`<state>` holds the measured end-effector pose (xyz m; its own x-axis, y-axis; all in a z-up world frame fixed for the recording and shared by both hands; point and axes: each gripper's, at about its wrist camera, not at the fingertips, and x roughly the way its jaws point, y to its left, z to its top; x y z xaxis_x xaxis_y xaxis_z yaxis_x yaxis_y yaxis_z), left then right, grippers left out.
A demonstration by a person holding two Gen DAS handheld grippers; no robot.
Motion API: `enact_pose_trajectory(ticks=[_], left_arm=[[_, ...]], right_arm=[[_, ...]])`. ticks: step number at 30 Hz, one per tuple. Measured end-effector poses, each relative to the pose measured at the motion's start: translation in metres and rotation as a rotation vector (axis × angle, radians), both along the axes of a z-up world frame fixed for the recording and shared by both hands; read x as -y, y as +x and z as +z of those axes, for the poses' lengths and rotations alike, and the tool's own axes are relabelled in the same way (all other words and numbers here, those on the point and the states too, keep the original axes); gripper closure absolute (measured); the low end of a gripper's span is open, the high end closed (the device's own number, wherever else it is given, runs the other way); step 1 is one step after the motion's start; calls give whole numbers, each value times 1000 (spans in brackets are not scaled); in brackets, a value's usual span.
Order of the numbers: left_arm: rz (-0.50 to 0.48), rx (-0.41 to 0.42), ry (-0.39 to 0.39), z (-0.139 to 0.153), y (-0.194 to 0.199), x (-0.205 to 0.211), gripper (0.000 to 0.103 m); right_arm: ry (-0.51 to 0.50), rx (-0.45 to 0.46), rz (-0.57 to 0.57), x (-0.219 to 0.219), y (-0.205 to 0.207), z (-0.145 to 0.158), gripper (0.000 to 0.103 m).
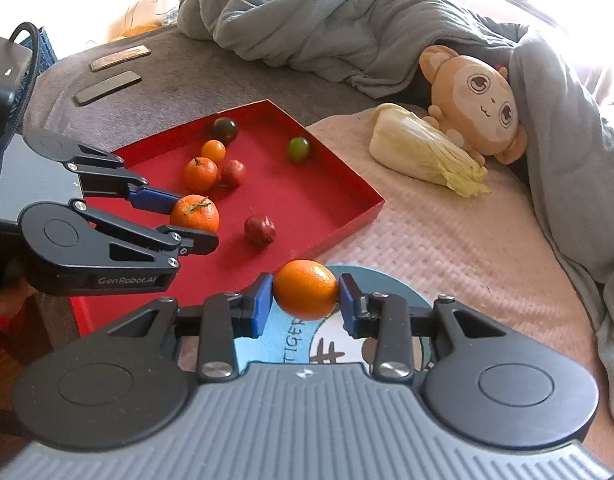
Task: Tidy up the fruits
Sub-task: 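Carry the tangerine and orange tomato over the blue tiger plate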
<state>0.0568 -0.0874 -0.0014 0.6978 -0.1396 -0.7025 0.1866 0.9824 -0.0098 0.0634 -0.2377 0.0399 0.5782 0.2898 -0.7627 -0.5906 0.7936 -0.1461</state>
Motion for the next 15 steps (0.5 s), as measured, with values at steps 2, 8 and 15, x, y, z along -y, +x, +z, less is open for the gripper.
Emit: enact_pose_trajectory(ticks=[2,8,15], left_arm=[[-8,1,1,0,0,3,63],[-28,1,3,0,-2,13,63],[-56,4,9,0,-2,25,63]], right_arm=[[0,-1,-5,3,-1,0,62],[-1,-1,-19,13,-4,-1,62],[-5,-6,-40,26,-8,-2,62]])
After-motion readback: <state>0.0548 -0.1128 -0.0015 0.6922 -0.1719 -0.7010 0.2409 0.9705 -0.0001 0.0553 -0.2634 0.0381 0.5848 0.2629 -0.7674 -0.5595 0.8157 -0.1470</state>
